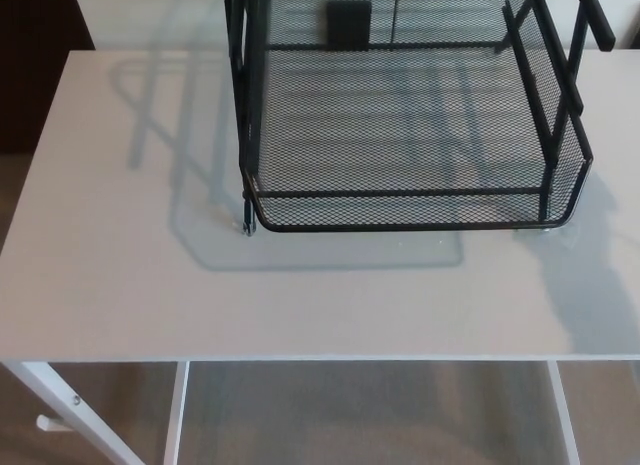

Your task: The robot walks towards a desk on which a file tray is kept in the middle and a cube is kept to its right. The robot lifts the cube using its right hand and places it on the file tray.

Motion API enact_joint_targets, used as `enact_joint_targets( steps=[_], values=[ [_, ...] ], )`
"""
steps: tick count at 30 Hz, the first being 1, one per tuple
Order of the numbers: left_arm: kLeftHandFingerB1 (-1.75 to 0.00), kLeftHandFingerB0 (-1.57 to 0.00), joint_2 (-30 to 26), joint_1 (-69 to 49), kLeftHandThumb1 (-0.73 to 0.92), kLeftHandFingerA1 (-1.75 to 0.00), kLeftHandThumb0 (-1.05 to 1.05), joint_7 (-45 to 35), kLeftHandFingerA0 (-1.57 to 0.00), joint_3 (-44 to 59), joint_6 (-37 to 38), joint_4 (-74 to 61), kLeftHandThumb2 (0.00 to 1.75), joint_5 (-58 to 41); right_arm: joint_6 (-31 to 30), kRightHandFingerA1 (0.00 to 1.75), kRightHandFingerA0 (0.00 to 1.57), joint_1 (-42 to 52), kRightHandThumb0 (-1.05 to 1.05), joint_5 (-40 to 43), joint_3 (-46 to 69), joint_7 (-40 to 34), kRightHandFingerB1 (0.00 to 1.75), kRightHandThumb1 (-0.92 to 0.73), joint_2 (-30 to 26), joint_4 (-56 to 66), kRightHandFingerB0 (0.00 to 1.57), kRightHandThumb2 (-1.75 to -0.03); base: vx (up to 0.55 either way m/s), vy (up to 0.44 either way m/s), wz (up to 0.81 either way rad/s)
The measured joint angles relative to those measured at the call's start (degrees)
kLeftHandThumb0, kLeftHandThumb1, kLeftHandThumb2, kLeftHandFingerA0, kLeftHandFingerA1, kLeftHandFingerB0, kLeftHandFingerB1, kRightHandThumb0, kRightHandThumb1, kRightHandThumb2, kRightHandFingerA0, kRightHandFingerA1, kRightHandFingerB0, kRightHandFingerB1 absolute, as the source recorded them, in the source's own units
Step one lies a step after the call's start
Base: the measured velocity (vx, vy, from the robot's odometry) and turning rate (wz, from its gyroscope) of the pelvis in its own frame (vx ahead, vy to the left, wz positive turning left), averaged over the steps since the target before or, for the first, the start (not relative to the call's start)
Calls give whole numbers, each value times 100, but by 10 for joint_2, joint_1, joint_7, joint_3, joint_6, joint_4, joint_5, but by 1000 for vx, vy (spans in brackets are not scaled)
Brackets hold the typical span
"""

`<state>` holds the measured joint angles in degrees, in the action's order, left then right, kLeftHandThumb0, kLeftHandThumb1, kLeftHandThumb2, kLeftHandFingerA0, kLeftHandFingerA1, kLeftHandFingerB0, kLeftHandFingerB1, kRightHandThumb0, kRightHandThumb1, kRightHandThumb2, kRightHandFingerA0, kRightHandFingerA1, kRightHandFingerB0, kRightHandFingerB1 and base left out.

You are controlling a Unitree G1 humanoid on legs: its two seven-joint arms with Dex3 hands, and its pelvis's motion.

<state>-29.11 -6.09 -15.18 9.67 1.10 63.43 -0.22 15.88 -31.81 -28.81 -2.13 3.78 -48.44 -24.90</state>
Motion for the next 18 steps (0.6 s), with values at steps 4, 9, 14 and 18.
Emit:
enact_joint_targets(
  steps=[4,9,14,18],
  values=[
    [-44,-10,-4,-4,72,-55,-66,0,-26,-2,0,-6,101,1,-5,131,90,-74,-18,2,17,4,68,-69,-4,8,91,-70,0,0,0],
    [-44,-10,-4,-1,73,-55,-66,0,-25,-6,0,-2,101,1,-17,163,89,-171,-24,1,19,7,67,-67,7,11,86,-76,0,0,0],
    [-32,-19,-4,-5,90,-46,-62,-1,-30,-7,0,-14,67,1,-56,153,88,-248,-20,3,15,20,74,-64,60,50,92,-76,0,0,0],
    [-44,-11,-5,-10,71,-56,-66,-1,-26,-7,0,-26,101,1,-88,153,92,-293,-19,6,-17,43,70,-68,126,72,95,-72,0,0,0]
  ],
)
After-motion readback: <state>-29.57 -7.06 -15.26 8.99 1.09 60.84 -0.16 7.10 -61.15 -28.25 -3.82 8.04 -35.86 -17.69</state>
